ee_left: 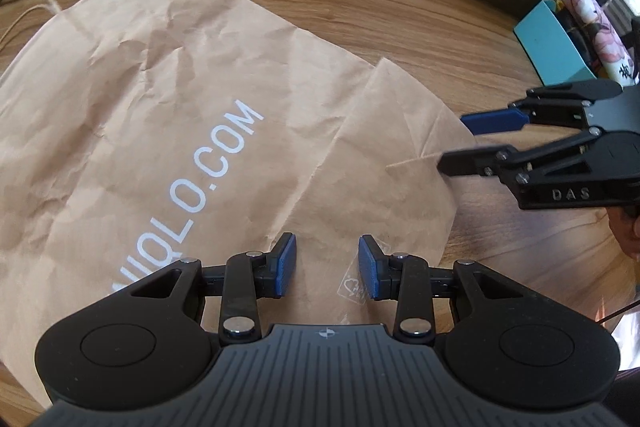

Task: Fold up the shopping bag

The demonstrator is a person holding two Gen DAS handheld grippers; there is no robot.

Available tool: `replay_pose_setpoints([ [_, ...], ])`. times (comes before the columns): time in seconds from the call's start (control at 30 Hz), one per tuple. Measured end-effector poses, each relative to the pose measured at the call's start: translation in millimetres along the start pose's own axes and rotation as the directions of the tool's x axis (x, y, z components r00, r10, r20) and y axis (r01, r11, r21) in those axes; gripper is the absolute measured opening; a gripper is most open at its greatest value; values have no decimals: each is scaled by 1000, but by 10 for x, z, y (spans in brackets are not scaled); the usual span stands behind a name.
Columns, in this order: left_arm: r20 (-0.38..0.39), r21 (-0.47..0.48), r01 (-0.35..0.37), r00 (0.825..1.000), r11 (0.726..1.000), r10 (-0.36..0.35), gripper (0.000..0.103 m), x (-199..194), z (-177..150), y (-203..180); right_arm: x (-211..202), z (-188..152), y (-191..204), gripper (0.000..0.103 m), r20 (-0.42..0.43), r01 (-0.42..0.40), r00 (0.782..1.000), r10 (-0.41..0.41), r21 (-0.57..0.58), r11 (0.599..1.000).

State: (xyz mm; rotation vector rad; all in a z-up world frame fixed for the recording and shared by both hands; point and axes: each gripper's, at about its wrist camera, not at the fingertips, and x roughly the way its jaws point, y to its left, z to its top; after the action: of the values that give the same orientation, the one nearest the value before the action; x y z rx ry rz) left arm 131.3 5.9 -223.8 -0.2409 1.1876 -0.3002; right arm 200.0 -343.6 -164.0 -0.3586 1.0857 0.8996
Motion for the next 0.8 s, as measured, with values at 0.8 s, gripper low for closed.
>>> replay_pose_setpoints([
  [0.8, -94, 207, 134, 989, 969, -116, 38, -17, 126, 290, -178, -844, 1298, 54, -17, 109, 994, -110, 344, 933],
])
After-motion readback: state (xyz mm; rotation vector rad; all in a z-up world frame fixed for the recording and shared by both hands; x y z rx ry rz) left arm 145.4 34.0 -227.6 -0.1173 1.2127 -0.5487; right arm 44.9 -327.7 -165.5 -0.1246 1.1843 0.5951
